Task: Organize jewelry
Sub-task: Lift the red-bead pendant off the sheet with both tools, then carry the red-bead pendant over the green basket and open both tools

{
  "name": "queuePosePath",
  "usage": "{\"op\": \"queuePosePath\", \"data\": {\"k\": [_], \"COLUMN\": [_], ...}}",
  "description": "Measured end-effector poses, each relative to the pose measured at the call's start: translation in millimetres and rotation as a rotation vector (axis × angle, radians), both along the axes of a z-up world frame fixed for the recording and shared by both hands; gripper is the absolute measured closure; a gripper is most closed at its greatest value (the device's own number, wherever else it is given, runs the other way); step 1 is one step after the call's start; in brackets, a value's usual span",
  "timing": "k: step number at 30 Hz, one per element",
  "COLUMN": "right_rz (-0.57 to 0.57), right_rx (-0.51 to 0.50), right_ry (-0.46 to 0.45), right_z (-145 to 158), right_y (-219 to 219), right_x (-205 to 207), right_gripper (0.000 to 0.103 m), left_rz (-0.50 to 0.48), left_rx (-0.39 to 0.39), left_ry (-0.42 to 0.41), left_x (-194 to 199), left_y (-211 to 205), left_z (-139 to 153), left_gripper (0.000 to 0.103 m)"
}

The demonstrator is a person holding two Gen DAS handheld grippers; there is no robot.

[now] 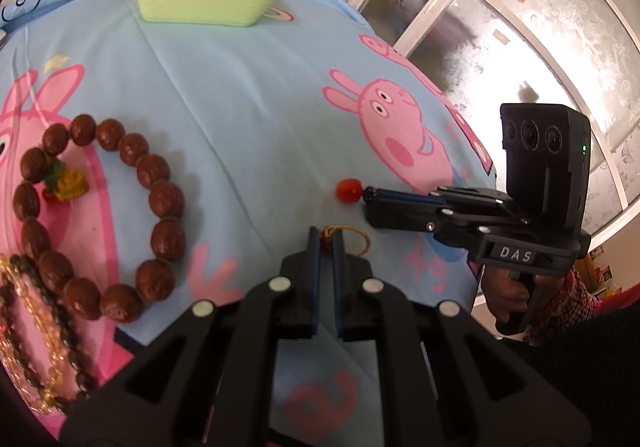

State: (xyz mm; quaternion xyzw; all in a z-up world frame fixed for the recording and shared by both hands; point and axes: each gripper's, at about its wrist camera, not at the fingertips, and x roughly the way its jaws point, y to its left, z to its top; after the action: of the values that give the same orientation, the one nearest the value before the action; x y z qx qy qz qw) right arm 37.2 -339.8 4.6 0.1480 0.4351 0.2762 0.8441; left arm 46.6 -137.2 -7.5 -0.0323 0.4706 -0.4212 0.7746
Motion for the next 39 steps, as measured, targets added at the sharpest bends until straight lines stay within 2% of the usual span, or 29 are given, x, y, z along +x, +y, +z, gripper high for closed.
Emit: {"op": "queuePosePath", "data": {"k": [13,17,22,26,29,33,38,39], "right_rz": [0.003,-0.015,-0.014,-0.012,-0.023,-0.066,-0.142,-0.156], "right_rx": [-0.006,0.039,0.073,0.088,0.081,0.052,0.068,0.074], "right_ry": [0.005,0.006,-0.03,-0.081,-0.144,-0.222,-0.173,-0.163], "right_z": [2,8,22,37,55,77,65,60], "right_y": [0,-3,-2,-2,-5,-12,-26,-27], "right_x": [0,5,18,37,62,113,185,199], "right_gripper": [0.103,0.103,0.103,0.103,0.103,0.103,0.103,0.103], "left_rz": [-0.002,0.008,0.044,0.054,0.062,0.093,0.192,0.209], "left_rx": [-0.006,-0.022,-0.079,-0.061,-0.028,0.021,0.107,0.126], "left_ry": [0.004,0.024,0.005,-0.058,-0.112,-0.182,-0.159,-0.144], "left_x": [1,7,24,42,65,118,202,215], "left_y": [3,9,27,26,17,-6,-37,-41], "left_z": [0,2,26,51,73,99,96,92], "left_gripper": [0.097,0.097,0.097,0.097,0.097,0.097,0.097,0.09]}}
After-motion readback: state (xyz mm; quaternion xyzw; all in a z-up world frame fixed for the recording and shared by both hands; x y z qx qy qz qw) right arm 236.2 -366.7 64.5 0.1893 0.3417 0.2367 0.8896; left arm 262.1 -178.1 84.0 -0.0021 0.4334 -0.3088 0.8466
